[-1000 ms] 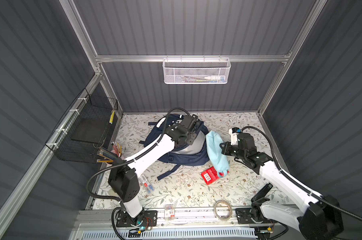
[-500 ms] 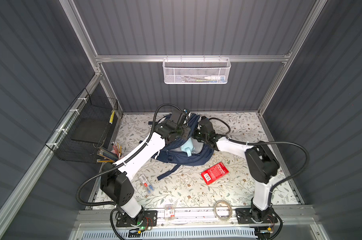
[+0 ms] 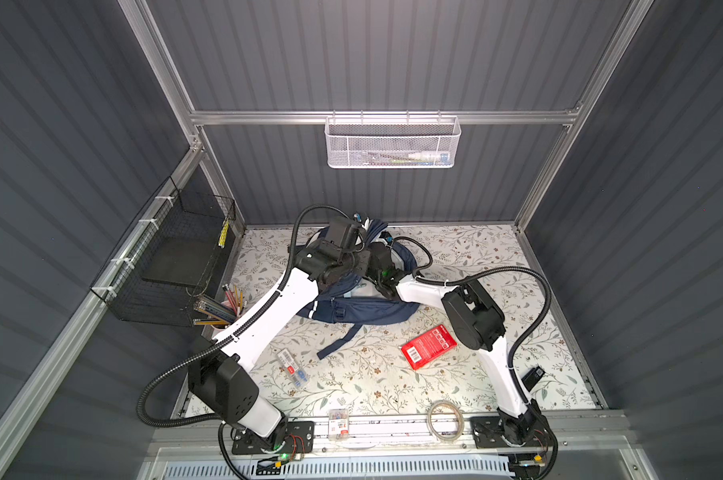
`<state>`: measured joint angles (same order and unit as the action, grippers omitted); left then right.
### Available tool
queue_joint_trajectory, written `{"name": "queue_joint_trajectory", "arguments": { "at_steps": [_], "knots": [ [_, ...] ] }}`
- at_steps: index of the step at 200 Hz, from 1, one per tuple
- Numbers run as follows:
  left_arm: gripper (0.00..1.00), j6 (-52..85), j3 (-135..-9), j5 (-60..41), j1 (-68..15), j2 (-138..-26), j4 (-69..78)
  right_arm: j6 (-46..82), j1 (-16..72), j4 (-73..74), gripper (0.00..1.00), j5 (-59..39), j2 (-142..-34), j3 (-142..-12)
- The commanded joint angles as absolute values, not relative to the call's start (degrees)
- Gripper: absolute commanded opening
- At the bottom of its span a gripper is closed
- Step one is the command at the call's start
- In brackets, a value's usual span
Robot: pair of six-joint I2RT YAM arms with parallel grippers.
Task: Pack the student bag
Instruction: 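Push the pencil case into the backpack with the right gripper while left holds it, then release the pencil case and reach the right gripper to the red package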
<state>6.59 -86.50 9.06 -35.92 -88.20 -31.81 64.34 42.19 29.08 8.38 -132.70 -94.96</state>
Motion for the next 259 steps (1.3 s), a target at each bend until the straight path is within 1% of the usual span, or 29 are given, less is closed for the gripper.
{"name": "queue_joint_trajectory", "arguments": {
  "at_steps": [1,22,30,38,61,76,97,113,128,140,144,152,161,166,172,179,186,190,196,200,210,220,235,250,259],
  "knots": [
    [0.0,8.5,-85.2,3.0,-37.9,-84.6,-24.3,60.4,43.0,30.7,0.24,7.1,-131.5,-94.3],
    [0.0,9.1,-82.2,5.1,-37.6,-84.0,-23.9,58.3,42.2,30.9,0.48,5.4,-125.5,-85.3],
    [0.0,9.4,-81.6,5.4,-37.5,-83.8,-23.2,56.6,41.7,29.9,0.55,4.4,-123.2,-82.6],
    [0.0,9.9,-78.7,5.8,-37.4,-83.7,-22.7,54.6,41.1,28.0,0.59,4.1,-120.7,-80.4],
    [0.0,11.8,-75.9,5.9,-37.4,-84.5,-21.0,49.6,39.5,22.2,0.64,3.1,-114.7,-76.1],
    [0.0,12.9,-74.5,5.5,-37.4,-85.0,-20.1,49.2,38.3,20.0,0.66,2.0,-110.7,-71.6],
    [0.0,15.0,-71.7,4.0,-37.4,-84.5,-17.7,47.5,36.8,14.7,0.66,4.1,-103.8,-64.7],
    [0.0,16.5,-69.9,2.1,-37.4,-84.5,-16.6,46.1,35.6,13.5,0.67,4.5,-97.3,-58.5],
    [0.0,17.7,-68.3,0.9,-37.4,-84.6,-16.2,42.8,35.0,8.3,0.7,5.7,-91.0,-54.5],
    [0.05,18.1,-67.0,-0.1,-37.5,-84.1,-15.7,39.5,35.1,2.5,0.71,7.4,-85.7,-51.9],
    [0.08,18.0,-66.8,-0.5,-37.5,-83.8,-15.6,38.3,35.1,0.0,0.72,8.4,-84.0,-51.2],
    [0.18,17.7,-66.5,-1.4,-37.6,-83.5,-15.8,36.2,35.4,-4.6,0.74,11.5,-80.7,-50.0],
    [0.34,16.9,-66.6,-2.4,-37.8,-83.1,-16.8,35.1,35.4,-10.1,0.76,15.1,-77.8,-48.5],
    [0.39,16.5,-66.7,-2.9,-37.9,-82.9,-17.5,35.3,35.3,-12.7,0.79,17.0,-76.5,-47.8],
    [0.43,16.1,-66.7,-3.0,-38.1,-82.5,-18.2,35.0,35.0,-15.5,0.85,17.6,-74.9,-46.7],
    [0.51,15.7,-66.4,-3.0,-38.4,-81.8,-18.6,32.9,34.2,-18.8,0.85,15.2,-73.8,-45.9],
    [0.62,15.2,-65.8,-3.0,-39.0,-80.8,-18.6,32.4,33.3,-21.5,0.86,12.6,-73.6,-45.0],
    [0.71,14.6,-65.5,-3.0,-39.5,-80.1,-18.4,32.5,32.6,-23.9,0.87,11.1,-73.7,-45.1],
    [0.9,13.3,-64.9,-2.3,-41.0,-78.8,-17.8,33.1,32.2,-26.8,0.88,10.4,-73.7,-45.0],
    [0.99,12.1,-64.4,-1.8,-42.3,-77.9,-17.1,33.6,32.3,-28.1,0.88,10.7,-73.3,-44.7],
    [1.0,9.2,-64.7,-0.5,-46.6,-76.5,-17.3,35.0,33.1,-29.3,0.89,10.9,-70.3,-42.6],
    [1.0,8.9,-65.4,0.1,-49.8,-76.3,-18.4,36.4,33.6,-27.5,0.9,9.4,-65.0,-39.0],
    [1.0,13.4,-65.1,-5.5,-50.6,-77.7,-18.2,41.8,33.3,-25.1,0.92,3.8,-57.4,-34.4],
    [0.89,17.6,-62.4,-10.7,-51.4,-80.1,-13.7,47.3,33.3,-23.3,0.93,-1.9,-53.9,-30.9],
    [0.85,18.9,-61.0,-10.0,-52.6,-81.8,-11.3,50.3,33.4,-23.2,0.94,-3.7,-52.8,-29.2]
  ]
}}
